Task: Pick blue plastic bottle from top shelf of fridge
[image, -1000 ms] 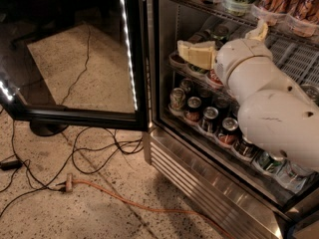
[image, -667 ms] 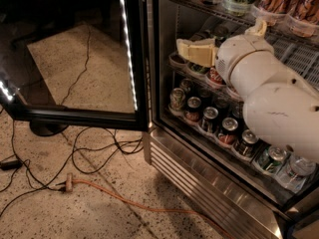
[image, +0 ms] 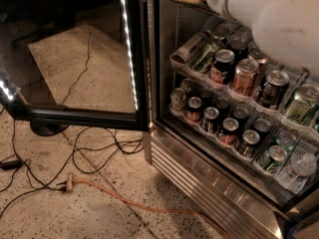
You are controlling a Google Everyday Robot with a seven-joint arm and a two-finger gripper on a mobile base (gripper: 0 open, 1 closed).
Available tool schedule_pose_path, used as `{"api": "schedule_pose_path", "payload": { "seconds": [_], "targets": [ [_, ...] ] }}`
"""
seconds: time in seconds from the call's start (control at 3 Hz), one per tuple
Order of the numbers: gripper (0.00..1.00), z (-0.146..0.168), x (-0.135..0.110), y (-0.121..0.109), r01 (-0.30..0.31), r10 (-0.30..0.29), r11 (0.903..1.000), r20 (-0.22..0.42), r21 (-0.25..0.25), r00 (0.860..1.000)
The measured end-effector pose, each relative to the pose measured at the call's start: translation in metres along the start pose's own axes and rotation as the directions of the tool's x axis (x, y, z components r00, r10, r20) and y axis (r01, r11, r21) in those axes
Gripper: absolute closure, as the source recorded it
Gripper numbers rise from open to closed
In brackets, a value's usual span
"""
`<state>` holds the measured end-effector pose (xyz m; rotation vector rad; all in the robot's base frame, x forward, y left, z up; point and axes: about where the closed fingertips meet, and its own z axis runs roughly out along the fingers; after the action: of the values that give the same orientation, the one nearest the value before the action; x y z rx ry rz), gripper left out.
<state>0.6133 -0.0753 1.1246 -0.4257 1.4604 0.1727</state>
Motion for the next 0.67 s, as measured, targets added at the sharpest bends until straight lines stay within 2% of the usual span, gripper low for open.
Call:
{"api": "schedule_pose_path", "payload": {
  "seconds": [0.33, 0.67],
  "targets": [
    [0.00, 0.001, -0.092, 0.058, 0.121, -0.117, 0.9869, 0.050, -0.106, 0.992],
    [0.00, -0.011, -0.102, 0.074, 0.134, -0.132, 0.9811, 0.025, -0.140, 0.991]
  ]
}}
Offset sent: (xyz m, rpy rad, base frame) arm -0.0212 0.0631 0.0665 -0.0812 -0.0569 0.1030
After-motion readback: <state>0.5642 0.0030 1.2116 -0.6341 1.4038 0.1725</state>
